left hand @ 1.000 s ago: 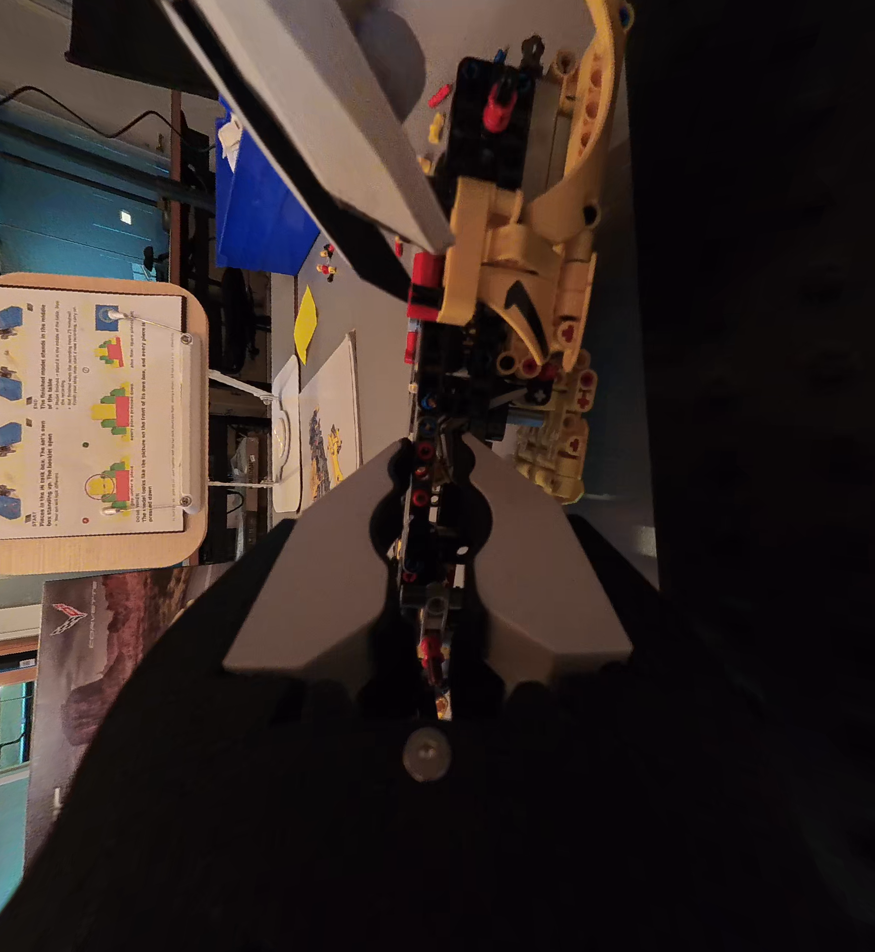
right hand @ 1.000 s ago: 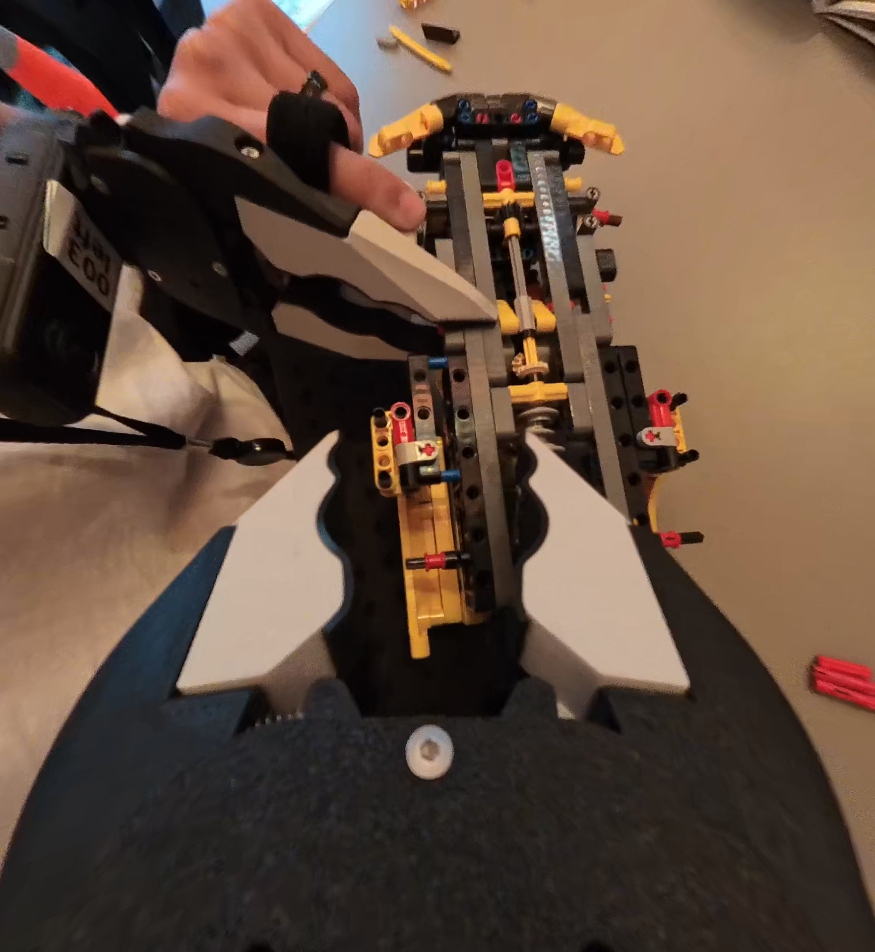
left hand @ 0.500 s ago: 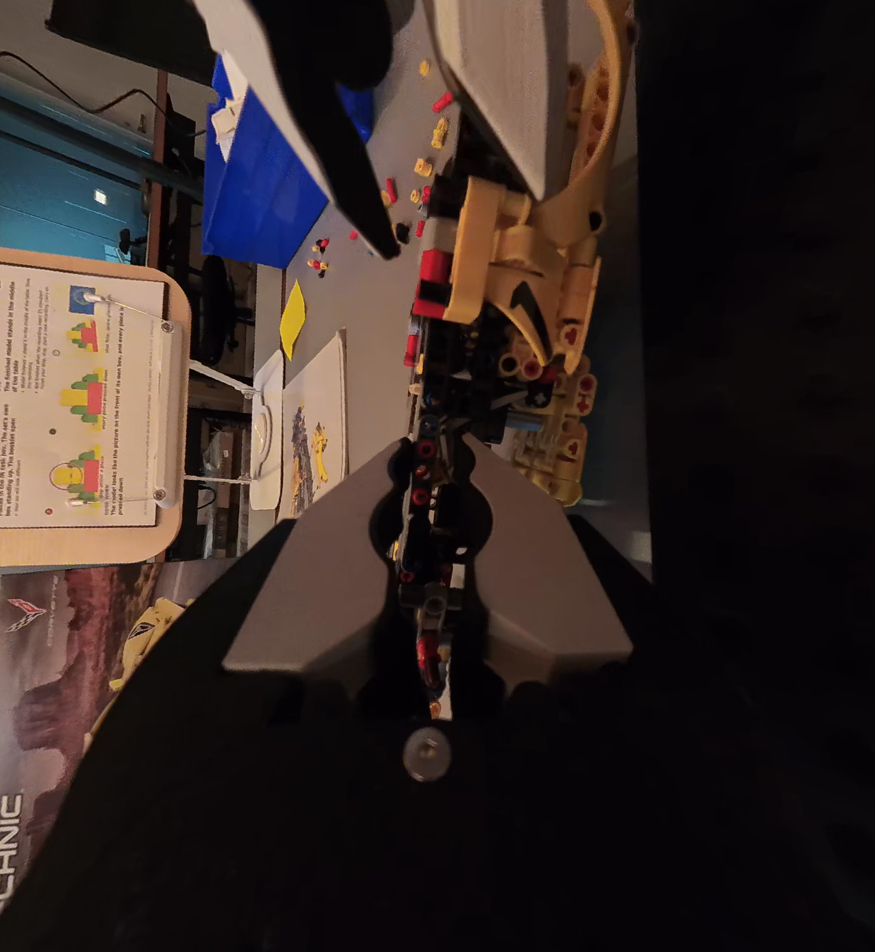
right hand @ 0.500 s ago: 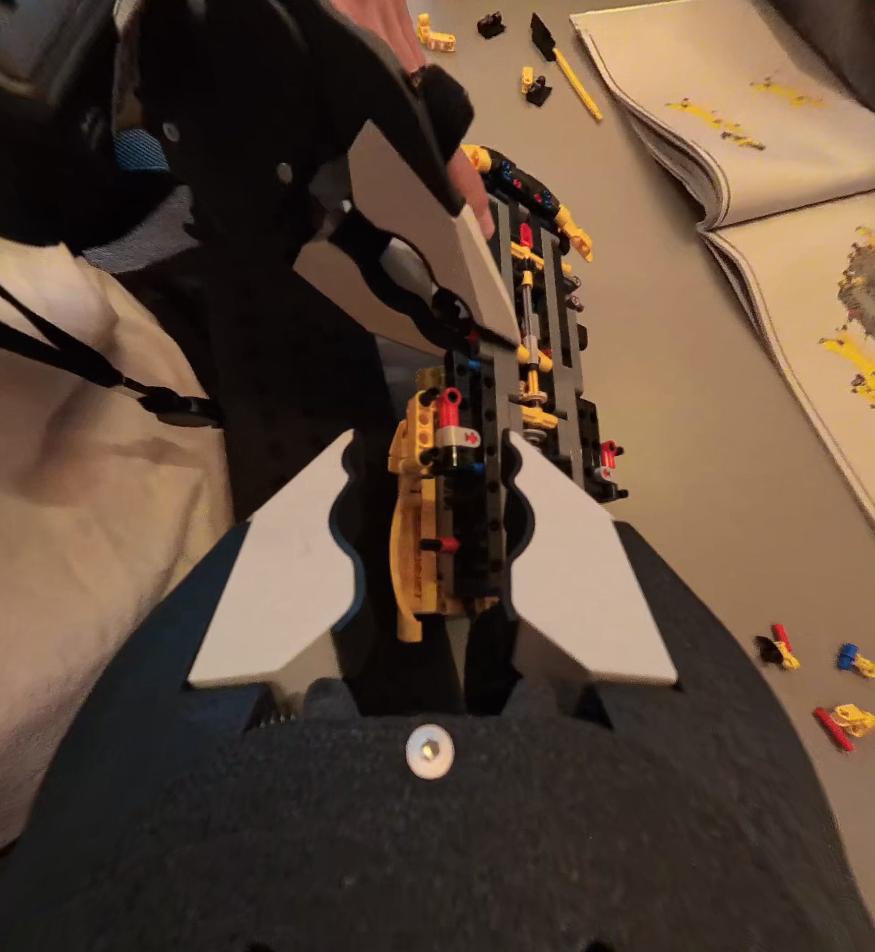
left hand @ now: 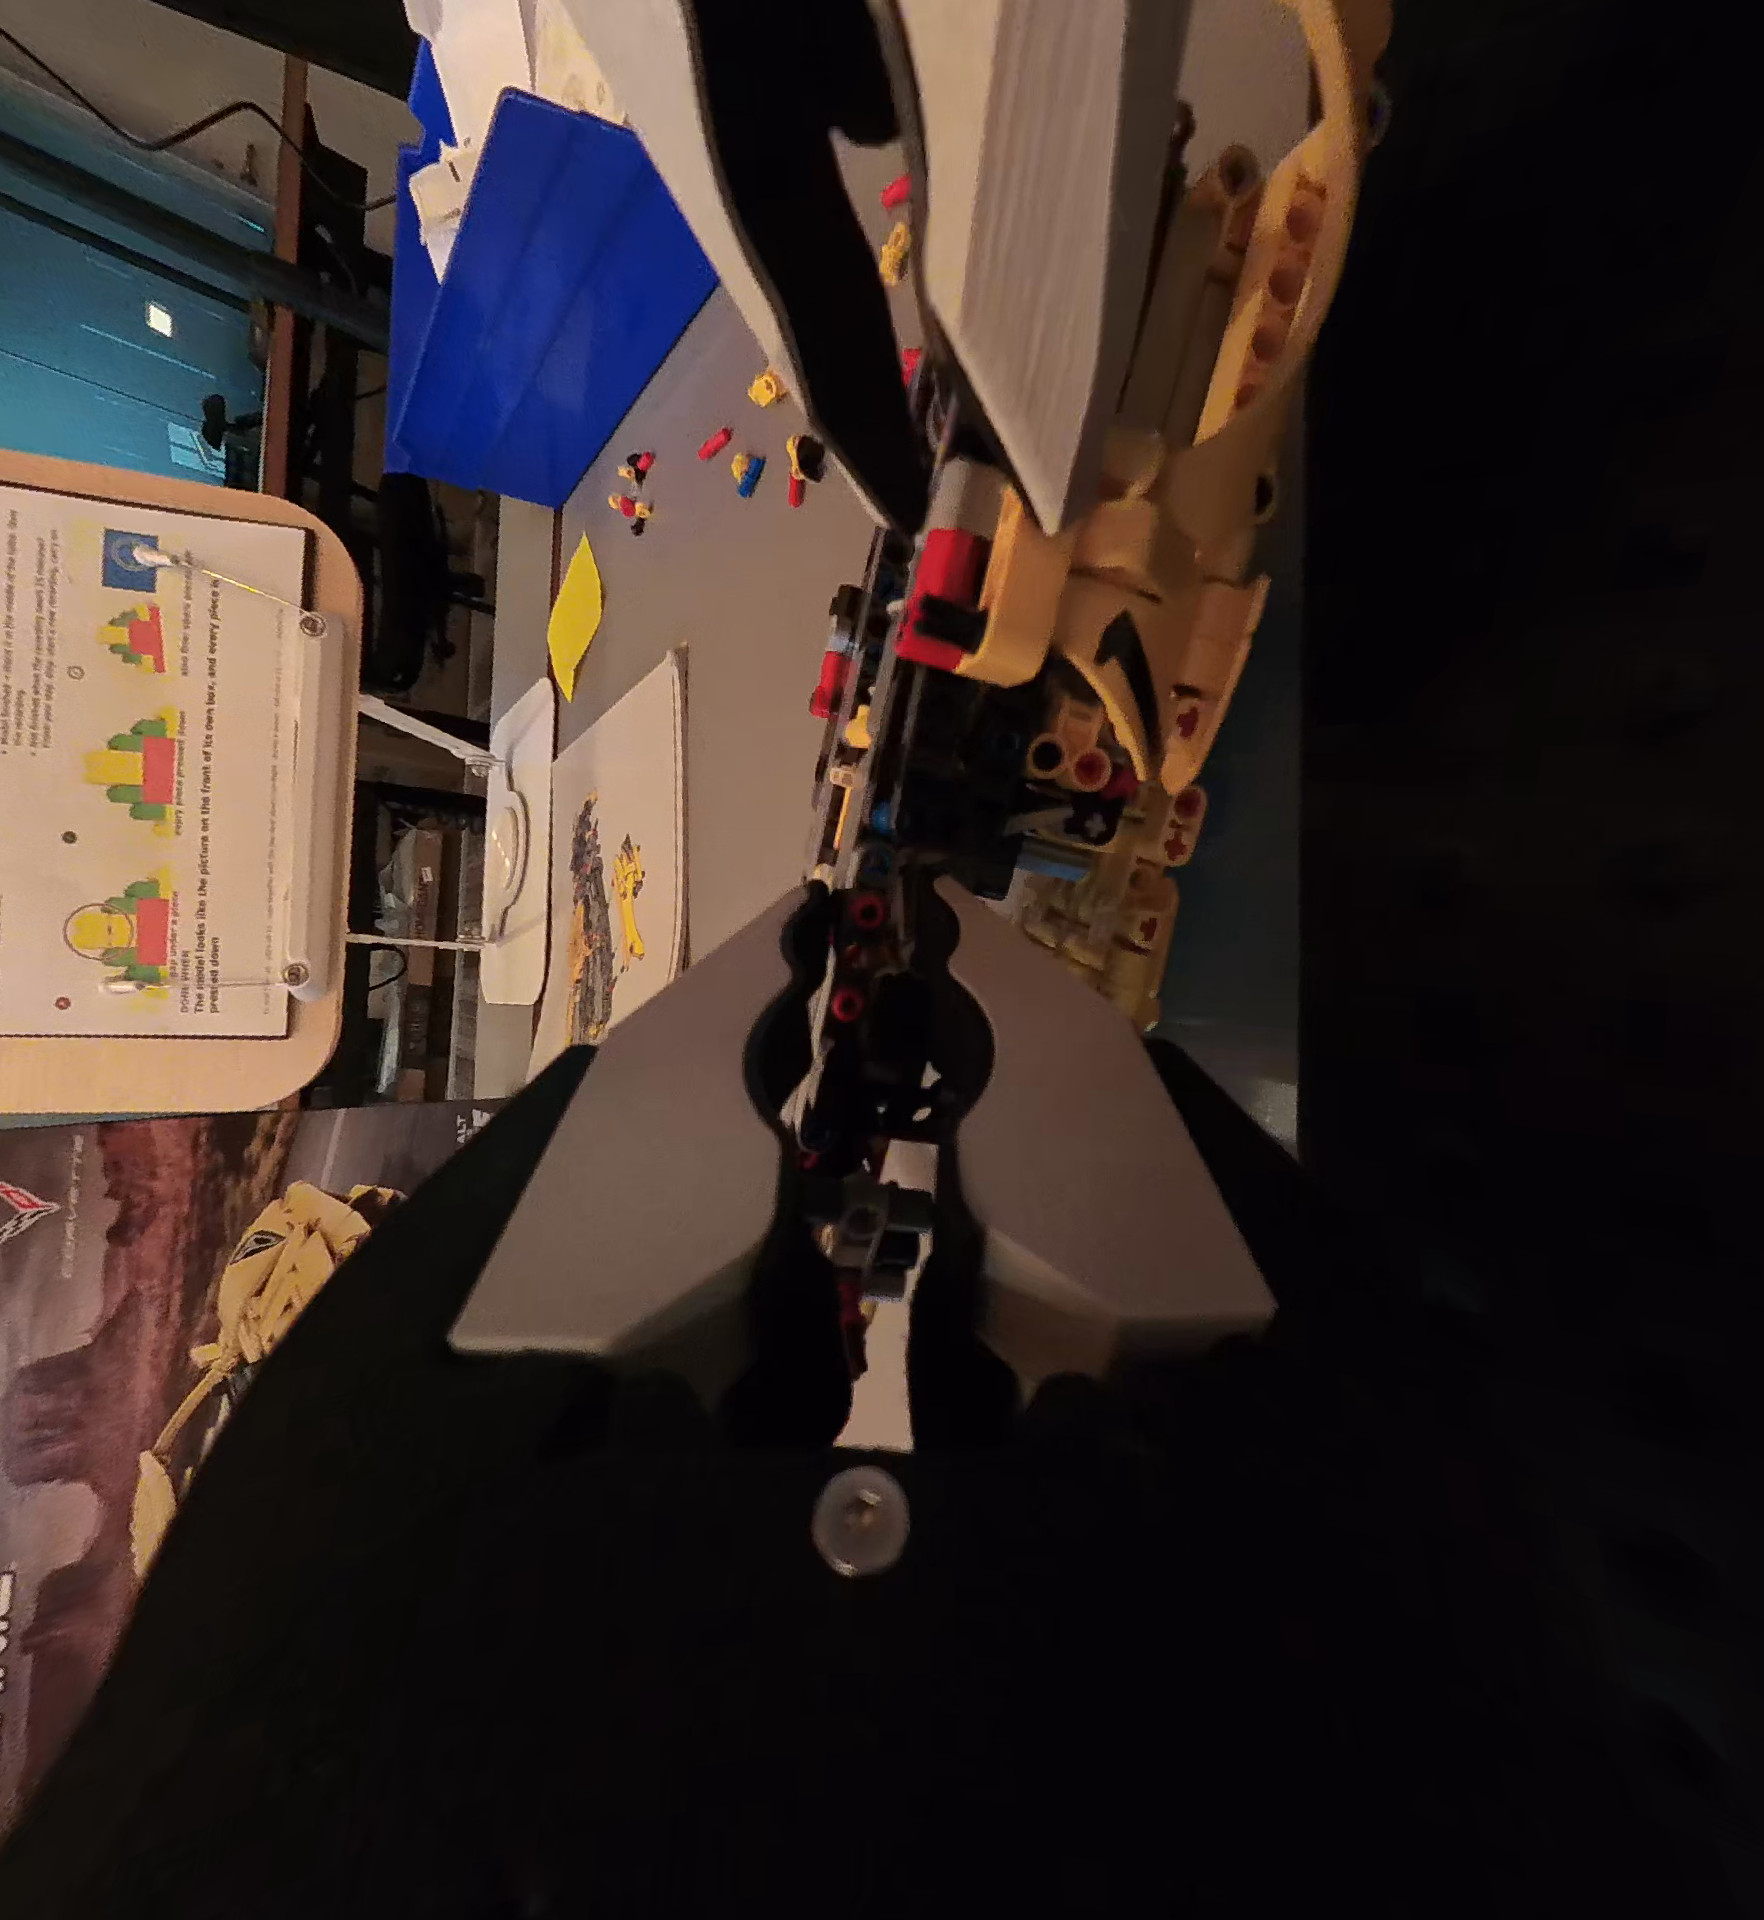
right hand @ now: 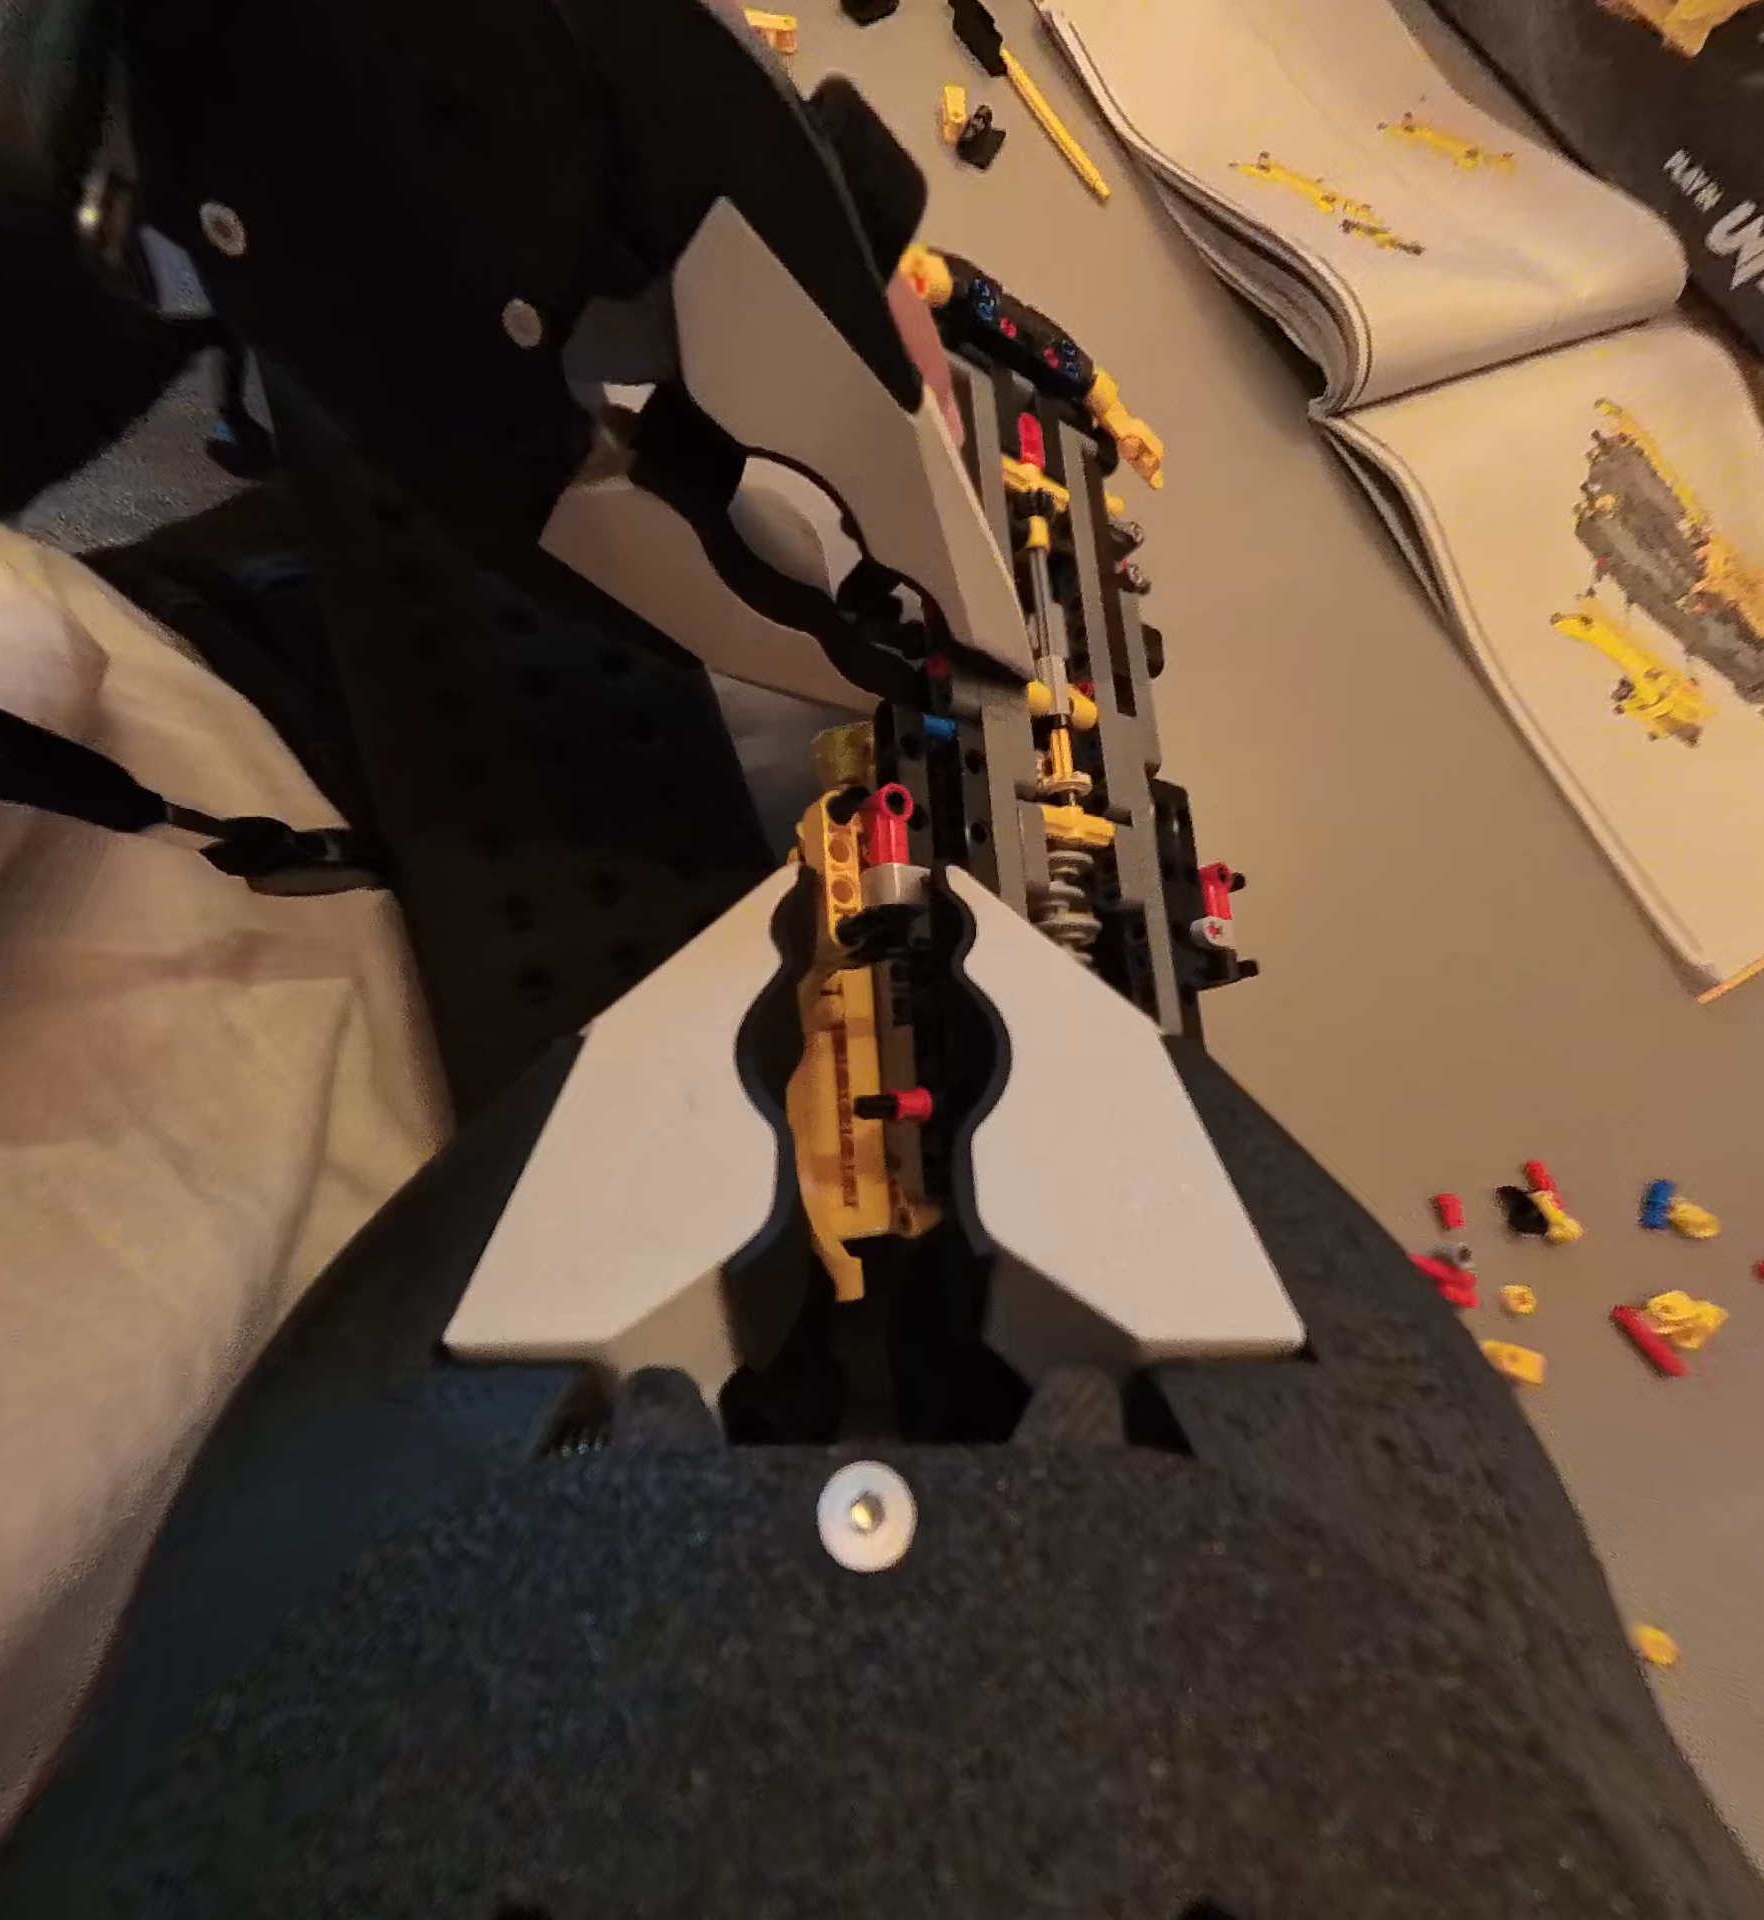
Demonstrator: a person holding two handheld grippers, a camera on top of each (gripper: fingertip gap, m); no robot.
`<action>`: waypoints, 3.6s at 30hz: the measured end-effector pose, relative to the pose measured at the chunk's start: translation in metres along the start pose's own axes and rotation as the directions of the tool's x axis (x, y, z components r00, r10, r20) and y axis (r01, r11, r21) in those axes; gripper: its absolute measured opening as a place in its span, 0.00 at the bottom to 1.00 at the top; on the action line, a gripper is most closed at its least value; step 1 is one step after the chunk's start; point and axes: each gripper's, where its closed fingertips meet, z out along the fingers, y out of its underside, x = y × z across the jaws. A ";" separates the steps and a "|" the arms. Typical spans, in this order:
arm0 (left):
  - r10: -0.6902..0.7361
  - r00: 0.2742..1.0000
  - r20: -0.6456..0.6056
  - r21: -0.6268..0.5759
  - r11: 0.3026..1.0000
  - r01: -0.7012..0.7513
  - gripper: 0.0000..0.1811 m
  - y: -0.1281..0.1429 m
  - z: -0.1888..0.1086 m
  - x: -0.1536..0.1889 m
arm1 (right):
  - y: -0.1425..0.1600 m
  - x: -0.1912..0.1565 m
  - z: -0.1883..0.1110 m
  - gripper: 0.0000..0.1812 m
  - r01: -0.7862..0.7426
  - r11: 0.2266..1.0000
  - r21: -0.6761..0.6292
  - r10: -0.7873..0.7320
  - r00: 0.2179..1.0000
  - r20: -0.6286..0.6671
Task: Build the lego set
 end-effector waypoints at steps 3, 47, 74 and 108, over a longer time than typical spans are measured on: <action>-0.020 1.000 -0.001 -0.011 1.000 0.020 0.08 0.000 0.000 0.000 | 0.000 0.001 0.000 0.11 -0.067 0.998 0.008 0.067 0.998 0.014; 0.009 1.000 0.005 0.007 1.000 -0.009 0.08 -0.006 0.001 0.002 | -0.017 0.011 -0.003 0.27 -0.243 0.967 0.074 0.225 0.955 0.191; 0.021 1.000 0.018 0.000 1.000 -0.021 0.08 -0.009 0.000 0.004 | 0.001 0.014 0.035 0.21 -0.161 0.919 -0.360 0.289 0.897 0.335; 0.022 1.000 0.017 0.070 0.997 -0.023 0.08 -0.014 0.004 0.006 | -0.025 0.033 -0.005 0.35 -0.190 0.975 -0.117 0.221 0.893 0.392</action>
